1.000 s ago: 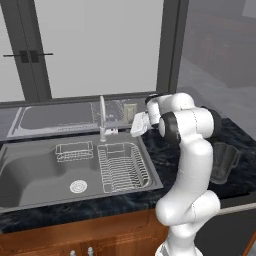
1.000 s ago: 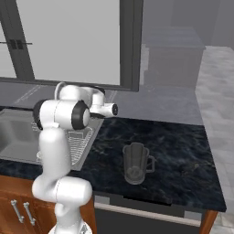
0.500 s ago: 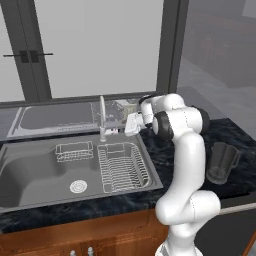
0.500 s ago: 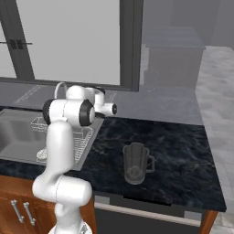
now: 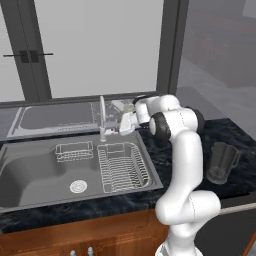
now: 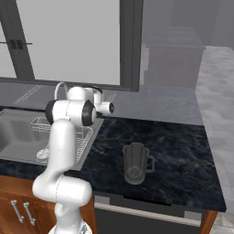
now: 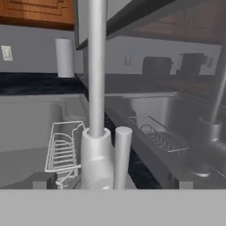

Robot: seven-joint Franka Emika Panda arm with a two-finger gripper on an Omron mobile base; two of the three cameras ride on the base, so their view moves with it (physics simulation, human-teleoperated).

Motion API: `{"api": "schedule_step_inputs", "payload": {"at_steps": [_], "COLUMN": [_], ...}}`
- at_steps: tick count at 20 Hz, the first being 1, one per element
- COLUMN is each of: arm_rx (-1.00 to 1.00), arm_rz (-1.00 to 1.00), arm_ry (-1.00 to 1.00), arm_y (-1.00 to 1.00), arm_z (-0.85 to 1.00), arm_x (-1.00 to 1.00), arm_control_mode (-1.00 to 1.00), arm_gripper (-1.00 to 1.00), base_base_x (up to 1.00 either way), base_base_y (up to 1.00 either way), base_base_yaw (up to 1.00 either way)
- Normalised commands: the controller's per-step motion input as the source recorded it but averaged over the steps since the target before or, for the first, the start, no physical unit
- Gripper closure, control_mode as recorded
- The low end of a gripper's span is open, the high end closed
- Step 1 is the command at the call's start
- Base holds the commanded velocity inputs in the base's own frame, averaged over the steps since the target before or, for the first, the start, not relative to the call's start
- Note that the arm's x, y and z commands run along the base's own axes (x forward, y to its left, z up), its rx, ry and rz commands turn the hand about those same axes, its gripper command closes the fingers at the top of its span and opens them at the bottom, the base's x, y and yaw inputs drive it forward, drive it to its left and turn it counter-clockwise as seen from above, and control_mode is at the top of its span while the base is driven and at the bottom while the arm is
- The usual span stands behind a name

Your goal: Turn on the sink faucet and place the jug under the water for a few seconds to fill it up.

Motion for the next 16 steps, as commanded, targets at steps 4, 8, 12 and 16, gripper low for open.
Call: {"api": "schedule_step_inputs", "payload": {"at_steps": [4,8,12,16], "arm_rx": [0.01,0.02,0.02,0.02], "arm_rz": [0.01,0.0,0.0,0.0], "arm_ry": [0.0,0.0,0.0,0.0], "arm_y": [0.01,0.0,0.03,0.04], "arm_z": [-0.17,-0.15,-0.13,-0.05], "arm_x": [0.32,0.35,0.4,0.27], "arm_control_mode": [-1.0,-1.0,-1.0,-1.0], "arm_gripper": [-1.0,-1.0,-1.0,-1.0], "base_base_x": [0.0,0.0,0.0,0.0], "base_base_y": [0.0,0.0,0.0,0.0], "base_base_yaw": [0.0,0.0,0.0,0.0]}}
